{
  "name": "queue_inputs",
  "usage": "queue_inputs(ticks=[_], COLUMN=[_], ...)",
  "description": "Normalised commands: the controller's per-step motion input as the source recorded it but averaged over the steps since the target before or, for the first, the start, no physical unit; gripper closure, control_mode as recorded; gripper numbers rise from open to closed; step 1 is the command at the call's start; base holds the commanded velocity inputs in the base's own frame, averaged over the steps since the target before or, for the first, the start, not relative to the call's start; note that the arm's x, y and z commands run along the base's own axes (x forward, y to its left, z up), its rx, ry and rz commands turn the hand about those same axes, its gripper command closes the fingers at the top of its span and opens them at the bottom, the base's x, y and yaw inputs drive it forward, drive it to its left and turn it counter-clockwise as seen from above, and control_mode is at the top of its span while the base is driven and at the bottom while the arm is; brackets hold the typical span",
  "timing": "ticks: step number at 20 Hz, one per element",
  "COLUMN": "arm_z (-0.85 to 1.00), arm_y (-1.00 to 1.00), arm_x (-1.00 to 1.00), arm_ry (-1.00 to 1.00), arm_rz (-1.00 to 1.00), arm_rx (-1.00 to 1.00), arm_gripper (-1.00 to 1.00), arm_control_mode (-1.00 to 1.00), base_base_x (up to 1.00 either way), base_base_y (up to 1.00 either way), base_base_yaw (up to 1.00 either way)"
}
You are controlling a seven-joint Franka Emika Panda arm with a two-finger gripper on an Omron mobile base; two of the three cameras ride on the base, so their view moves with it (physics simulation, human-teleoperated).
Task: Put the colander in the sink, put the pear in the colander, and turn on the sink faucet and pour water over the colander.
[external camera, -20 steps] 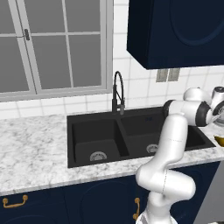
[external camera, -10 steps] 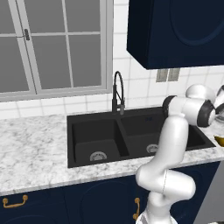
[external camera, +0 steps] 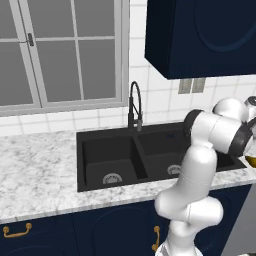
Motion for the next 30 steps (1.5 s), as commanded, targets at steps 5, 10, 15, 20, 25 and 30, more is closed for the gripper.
queue_inputs(ticks=[5, 10, 15, 20, 25, 30], arm_z=[0.17, 0.13, 0.00, 0.00, 0.00, 0.00], arm_y=[0.70, 0.65, 0.72, 0.72, 0.72, 0.65], arm_x=[-0.19, -0.13, -0.13, -0.21, -0.29, -0.28], arm_ry=[0.05, 0.11, 0.04, 0.00, 0.00, 0.00], arm_rz=[0.03, 0.09, 0.16, 0.26, 0.28, 0.29], arm_rx=[0.00, 0.00, 0.00, 0.00, 0.00, 0.00], arm_gripper=[1.00, 1.00, 1.00, 1.00, 1.00, 1.00], arm_control_mode=[-1.00, -1.00, -1.00, -1.00, -1.00, -1.00], base_base_x=[0.00, 0.00, 0.00, 0.00, 0.00, 0.00], base_base_y=[0.00, 0.00, 0.00, 0.00, 0.00, 0.00], base_base_yaw=[0.00, 0.00, 0.00, 0.00, 0.00, 0.00])
